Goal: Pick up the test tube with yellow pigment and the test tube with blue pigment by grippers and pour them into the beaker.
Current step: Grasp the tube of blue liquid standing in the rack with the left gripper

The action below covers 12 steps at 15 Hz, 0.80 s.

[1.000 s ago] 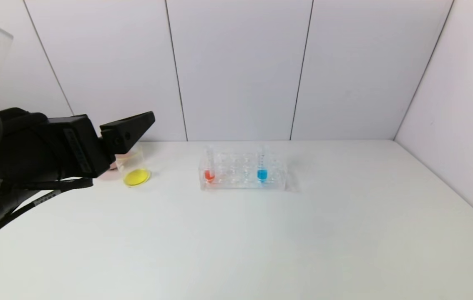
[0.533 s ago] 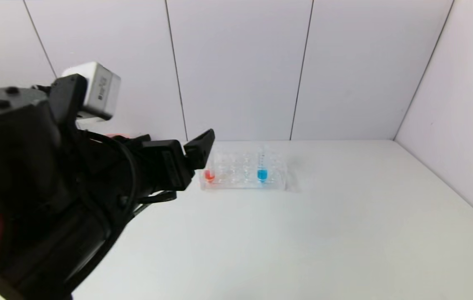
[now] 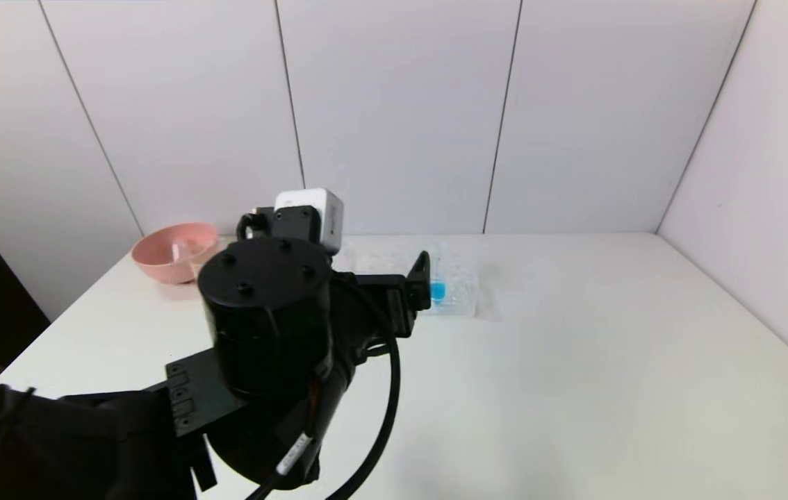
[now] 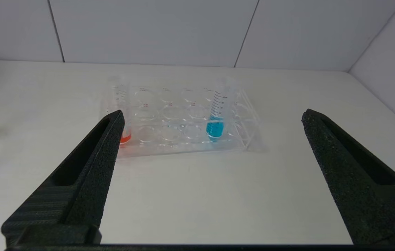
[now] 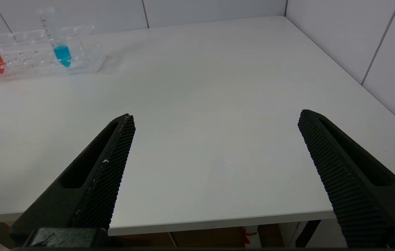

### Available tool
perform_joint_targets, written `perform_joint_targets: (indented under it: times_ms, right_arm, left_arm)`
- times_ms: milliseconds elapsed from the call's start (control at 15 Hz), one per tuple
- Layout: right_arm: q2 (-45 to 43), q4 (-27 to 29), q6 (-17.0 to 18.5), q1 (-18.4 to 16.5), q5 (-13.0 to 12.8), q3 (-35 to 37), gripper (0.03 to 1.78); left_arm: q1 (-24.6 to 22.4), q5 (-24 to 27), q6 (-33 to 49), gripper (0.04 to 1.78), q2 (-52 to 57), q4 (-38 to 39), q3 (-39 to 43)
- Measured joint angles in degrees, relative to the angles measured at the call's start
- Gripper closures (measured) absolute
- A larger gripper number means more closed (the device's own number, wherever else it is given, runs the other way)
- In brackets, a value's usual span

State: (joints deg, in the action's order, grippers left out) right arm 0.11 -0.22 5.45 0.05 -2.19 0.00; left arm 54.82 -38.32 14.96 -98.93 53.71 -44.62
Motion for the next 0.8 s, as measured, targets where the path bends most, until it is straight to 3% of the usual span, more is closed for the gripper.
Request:
perform_joint_targets:
  times_ms: [400, 800]
  right_arm:
    - [0.0, 0.0, 0.0, 0.0, 0.0, 0.0, 0.10]
    - [0.0, 0.0, 0.0, 0.0, 0.0, 0.0, 0.10]
  left_arm:
    - [-0.8, 1.4, -0.4, 0.04, -13.6, 2.6, -9.8]
    - [-4.5, 4.5, -0.4, 0.04, -23.7, 2.7, -17.4]
